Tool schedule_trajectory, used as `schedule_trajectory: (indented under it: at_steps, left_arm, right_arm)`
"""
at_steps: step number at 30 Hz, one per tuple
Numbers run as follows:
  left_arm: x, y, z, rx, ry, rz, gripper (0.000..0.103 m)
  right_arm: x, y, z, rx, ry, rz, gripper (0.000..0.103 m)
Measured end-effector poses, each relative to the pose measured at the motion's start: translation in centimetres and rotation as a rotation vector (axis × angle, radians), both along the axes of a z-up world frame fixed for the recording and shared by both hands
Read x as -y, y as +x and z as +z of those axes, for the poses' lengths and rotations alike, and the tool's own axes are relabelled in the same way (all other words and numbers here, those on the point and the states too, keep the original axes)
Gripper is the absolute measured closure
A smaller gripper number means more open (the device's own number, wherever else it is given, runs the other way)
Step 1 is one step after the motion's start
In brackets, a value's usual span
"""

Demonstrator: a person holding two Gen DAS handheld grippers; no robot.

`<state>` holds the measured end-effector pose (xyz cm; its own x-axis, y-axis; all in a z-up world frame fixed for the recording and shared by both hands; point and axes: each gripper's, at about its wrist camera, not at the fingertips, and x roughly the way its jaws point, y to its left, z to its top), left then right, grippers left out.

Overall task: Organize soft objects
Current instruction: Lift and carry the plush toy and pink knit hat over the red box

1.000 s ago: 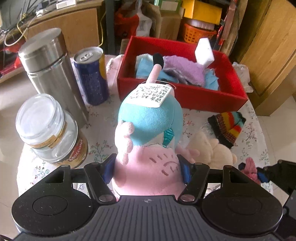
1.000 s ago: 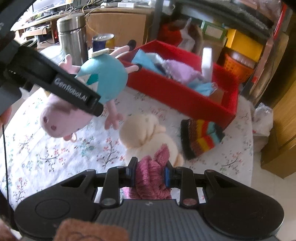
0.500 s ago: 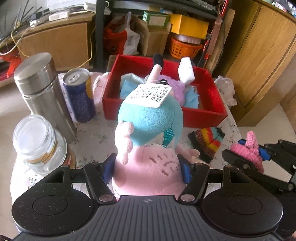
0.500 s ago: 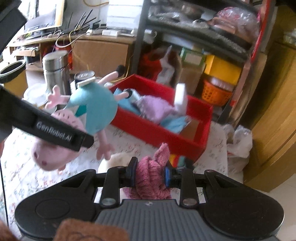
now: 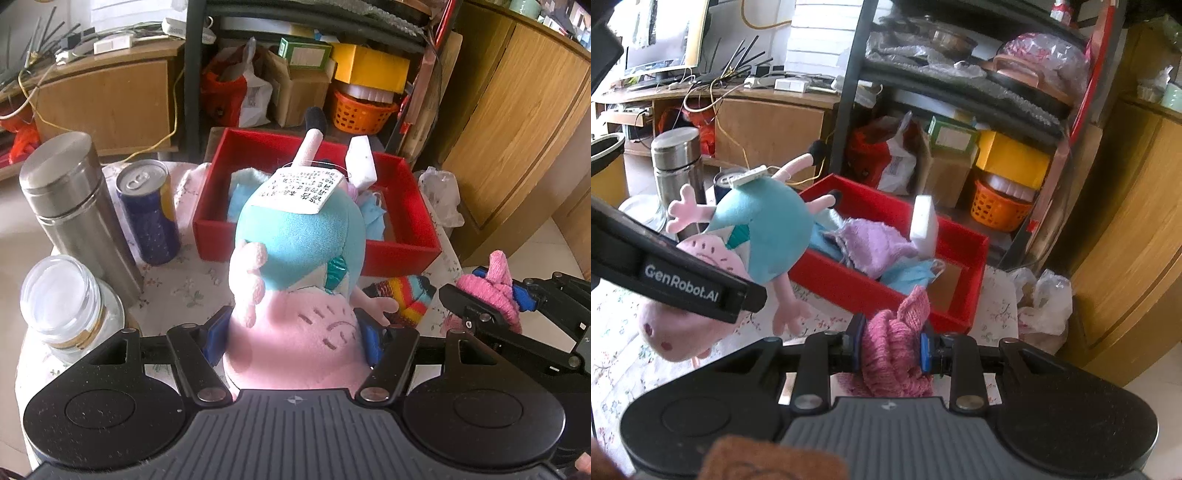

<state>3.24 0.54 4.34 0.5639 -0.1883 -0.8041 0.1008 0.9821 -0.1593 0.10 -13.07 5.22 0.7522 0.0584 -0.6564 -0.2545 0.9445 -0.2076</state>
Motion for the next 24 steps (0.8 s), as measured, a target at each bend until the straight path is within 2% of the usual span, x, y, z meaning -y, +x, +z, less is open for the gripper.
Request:
schedule_trajectory:
  at_steps: [10,24]
  left_arm:
    - [0.2,1.4,0.6,0.032,-0.031,0.008,0.036]
    - [0.1,6.7,0.5,0.046,-0.049,0.041,0.036]
  right_arm:
    - [0.4,2.1,1.1,0.048,0.016,-0.040,0.103]
    - [3.1,9.8,1.1,0.016,0.089,-0.134,0.103]
